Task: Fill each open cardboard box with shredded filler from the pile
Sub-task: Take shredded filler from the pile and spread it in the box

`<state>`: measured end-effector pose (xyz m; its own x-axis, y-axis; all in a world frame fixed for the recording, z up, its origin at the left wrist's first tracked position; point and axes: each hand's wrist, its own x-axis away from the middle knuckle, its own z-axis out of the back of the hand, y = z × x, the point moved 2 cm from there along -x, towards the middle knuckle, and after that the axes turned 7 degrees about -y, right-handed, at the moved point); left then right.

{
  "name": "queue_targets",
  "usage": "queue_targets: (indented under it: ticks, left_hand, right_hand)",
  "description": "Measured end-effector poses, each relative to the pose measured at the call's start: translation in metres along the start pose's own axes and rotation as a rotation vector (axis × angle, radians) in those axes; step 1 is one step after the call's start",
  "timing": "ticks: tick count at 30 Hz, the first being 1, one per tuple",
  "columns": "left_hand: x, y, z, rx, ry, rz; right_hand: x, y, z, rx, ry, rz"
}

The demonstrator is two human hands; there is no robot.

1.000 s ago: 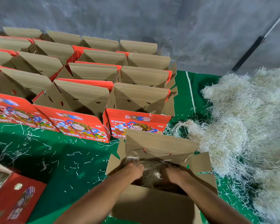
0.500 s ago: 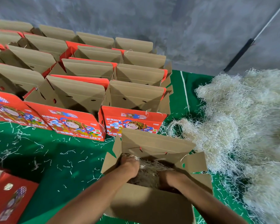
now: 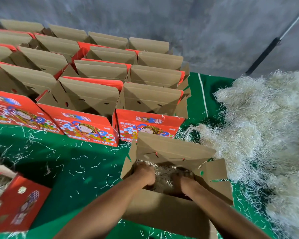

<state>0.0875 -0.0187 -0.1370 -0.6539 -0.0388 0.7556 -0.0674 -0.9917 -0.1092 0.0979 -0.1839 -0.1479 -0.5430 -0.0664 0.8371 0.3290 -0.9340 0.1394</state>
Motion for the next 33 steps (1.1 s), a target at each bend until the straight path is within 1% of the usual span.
queue_targets:
  ticks: [3,5,7,10,11,13,15,16,18,19,22,23,25,27,28,29,31,32,33]
  left_hand:
    - [0.003,0.012,0.012,0.195,0.114,0.036]
    - [0.004,0.017,0.014,0.243,0.135,0.015]
    - [0.006,0.017,0.010,0.224,0.080,-0.012]
    - [0.001,0.011,0.003,0.217,-0.007,-0.026]
    - [0.000,0.009,0.004,0.238,0.001,-0.033]
    - [-0.002,0.004,0.012,0.244,0.061,-0.040]
    - [0.002,-0.001,0.021,0.195,0.100,-0.021]
    - [0.004,-0.004,0.023,0.170,0.103,-0.005]
    - [0.007,-0.006,0.019,0.130,0.076,0.021]
    - [0.007,-0.005,0.013,0.116,0.039,0.025]
    - [0.009,-0.001,-0.004,0.098,-0.119,0.000]
    - [0.011,0.000,-0.003,0.115,-0.132,-0.009]
    - [0.012,0.002,0.006,0.193,-0.070,-0.025]
    - [0.015,0.005,0.019,0.222,0.033,-0.039]
    - [0.016,0.007,0.023,0.221,0.073,-0.036]
    - [0.017,0.008,0.024,0.222,0.098,-0.029]
    - [0.014,0.011,0.019,0.215,0.100,-0.010]
    - [0.011,0.010,0.014,0.204,0.072,-0.009]
    - [0.009,0.009,0.008,0.196,0.026,-0.010]
  right_hand:
    - [-0.003,-0.004,0.016,-0.022,0.177,-0.006]
    - [-0.001,-0.006,0.025,-0.029,0.272,0.042]
    - [0.004,-0.010,0.026,-0.035,0.239,0.107]
    - [0.005,-0.009,0.006,0.047,0.078,0.125]
    - [0.004,-0.004,0.001,0.061,0.058,0.092]
    - [0.005,0.005,0.003,-0.010,0.028,0.032]
    - [0.009,0.008,0.011,-0.032,0.048,0.025]
    - [0.013,0.009,0.017,-0.063,0.088,0.025]
    - [0.013,0.010,0.025,-0.083,0.163,0.005]
    - [0.015,0.013,0.027,-0.076,0.170,-0.004]
    - [0.014,0.018,0.014,-0.099,0.049,0.008]
    - [0.012,0.017,0.008,-0.091,-0.014,0.022]
    - [0.016,0.016,0.006,-0.040,-0.076,0.027]
    - [0.017,0.010,0.016,-0.049,-0.062,0.055]
    - [0.018,0.007,0.022,-0.036,-0.030,0.072]
    - [0.019,0.005,0.027,-0.047,0.039,0.083]
    - [0.020,0.002,0.033,-0.113,0.175,0.097]
    - [0.023,-0.001,0.031,-0.150,0.186,0.128]
    - [0.026,-0.005,0.026,-0.173,0.152,0.172]
